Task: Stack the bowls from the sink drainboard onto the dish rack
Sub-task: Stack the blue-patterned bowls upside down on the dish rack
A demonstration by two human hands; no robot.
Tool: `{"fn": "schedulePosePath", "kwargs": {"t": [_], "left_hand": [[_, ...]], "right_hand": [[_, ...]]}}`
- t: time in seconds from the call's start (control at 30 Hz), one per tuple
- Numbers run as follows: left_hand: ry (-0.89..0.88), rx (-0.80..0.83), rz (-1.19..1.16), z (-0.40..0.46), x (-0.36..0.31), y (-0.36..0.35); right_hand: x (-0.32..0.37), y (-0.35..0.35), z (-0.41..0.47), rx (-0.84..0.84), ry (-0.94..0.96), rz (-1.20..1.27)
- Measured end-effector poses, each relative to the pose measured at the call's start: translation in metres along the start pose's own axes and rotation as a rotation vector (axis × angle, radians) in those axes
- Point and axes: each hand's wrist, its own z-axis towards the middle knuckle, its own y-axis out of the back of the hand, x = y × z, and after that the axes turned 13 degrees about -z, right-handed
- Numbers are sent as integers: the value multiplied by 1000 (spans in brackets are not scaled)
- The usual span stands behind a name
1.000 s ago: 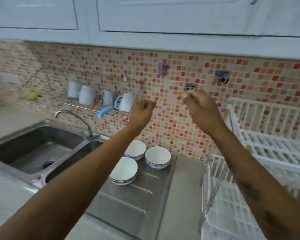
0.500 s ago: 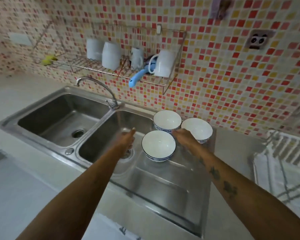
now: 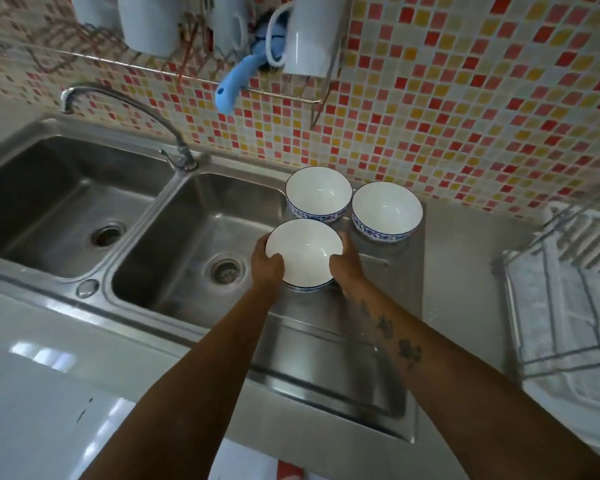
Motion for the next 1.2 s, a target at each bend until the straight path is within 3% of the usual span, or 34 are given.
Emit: {"fn": "schedulePosePath", "kwargs": {"t": [0.4,0.6,0.67,0.8,0.87,0.93,1.07,1.2], "left_hand": [[30,-82,-72,-16,1,-9],[-36,-74,-141,-69,-26,-37],[-47,-36,-275,-93,-55,-58],[-14,200,-687,-157,-133,-109],[18,278,-794,-190,-166,-133],[91,456,-858,-218,-190,-157],[229,882,-711,-277,-219,-204],[358,1132,-524,-332,-226,-242]], "right_hand": [[-2,3,-3,-36,-30,63],[29,61,-42,-100,89,126],[53,100,-63,-158,142,154],[99,199,-131,-286,341,254],[112,249,-175,-363,475,291],[114,293,-211,-468,572,278],[99,365,-268,-639,713,320],[65,419,-301,-786,741,336]]}}
